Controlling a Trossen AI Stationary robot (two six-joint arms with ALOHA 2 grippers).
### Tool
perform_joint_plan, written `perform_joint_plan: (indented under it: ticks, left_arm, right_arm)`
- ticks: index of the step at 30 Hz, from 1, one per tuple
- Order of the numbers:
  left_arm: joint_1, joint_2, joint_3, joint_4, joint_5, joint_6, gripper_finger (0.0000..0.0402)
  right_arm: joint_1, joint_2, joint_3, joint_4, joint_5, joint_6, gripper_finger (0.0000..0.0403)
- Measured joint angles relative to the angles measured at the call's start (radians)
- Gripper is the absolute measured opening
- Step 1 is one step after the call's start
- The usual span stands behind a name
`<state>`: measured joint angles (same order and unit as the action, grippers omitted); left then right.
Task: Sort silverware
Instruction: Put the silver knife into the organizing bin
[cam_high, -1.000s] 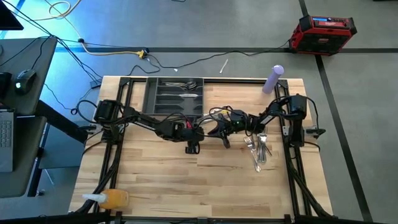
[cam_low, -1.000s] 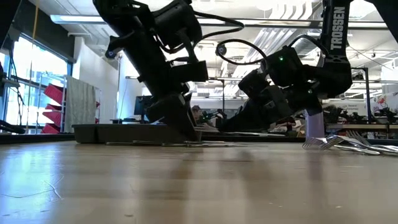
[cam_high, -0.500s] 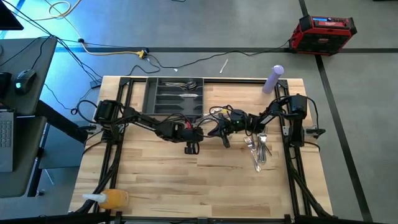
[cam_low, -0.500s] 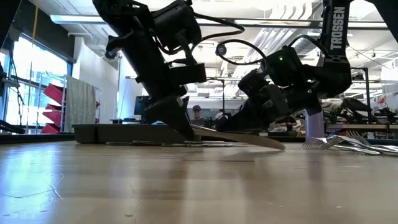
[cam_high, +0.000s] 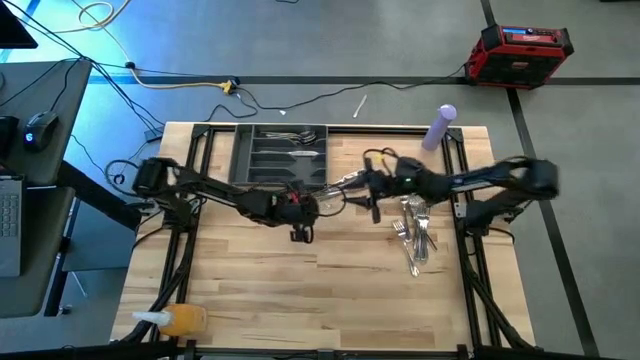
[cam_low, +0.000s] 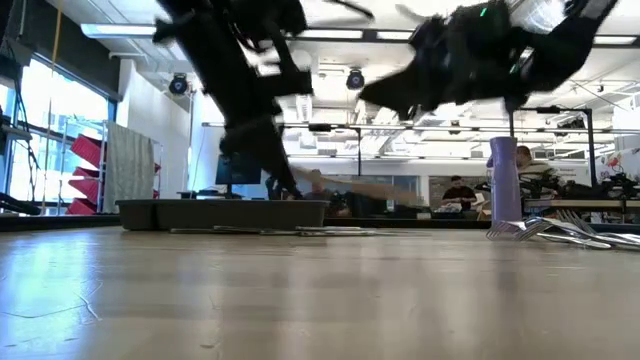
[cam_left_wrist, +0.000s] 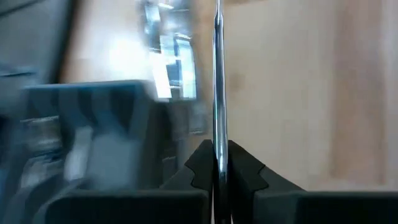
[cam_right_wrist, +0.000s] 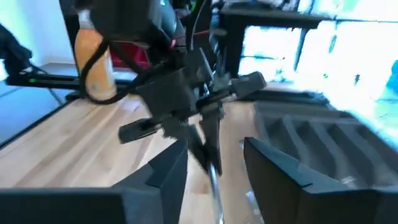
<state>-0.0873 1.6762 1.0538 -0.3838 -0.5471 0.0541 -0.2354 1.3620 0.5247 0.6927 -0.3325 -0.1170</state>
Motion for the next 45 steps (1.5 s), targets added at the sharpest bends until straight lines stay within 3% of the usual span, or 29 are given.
perform_joint_plan:
  ticks: [5,13,20,26,35,45]
  left_arm:
    - [0.038,-0.199,0.000,-0.195,-0.136,0.010,0.0000]
    - [0.243,-0.375,0.000,-0.486,-0.097,0.207,0.0000]
    - [0.443,-0.335,0.000,-0.441,-0.054,0.492,0.0000]
    - [0.564,-0.258,0.000,-0.366,0.090,0.636,0.0000]
    - [0.669,-0.117,0.000,-0.263,0.146,0.727,0.0003]
    - [0.715,-0.022,0.000,-0.215,0.151,0.804,0.0046]
  right_arm:
    - [0.002,-0.191,0.000,-0.201,0.087,-0.051,0.0144]
    - [0.002,-0.256,0.000,-0.266,0.115,-0.072,0.0130]
    - [0.002,-0.256,0.000,-0.267,0.115,-0.064,0.0128]
    - [0.002,-0.256,0.000,-0.267,0.114,-0.052,0.0128]
    - [0.002,-0.256,0.000,-0.284,0.113,-0.048,0.0128]
    - [0.002,-0.256,0.000,-0.297,0.113,-0.048,0.0128]
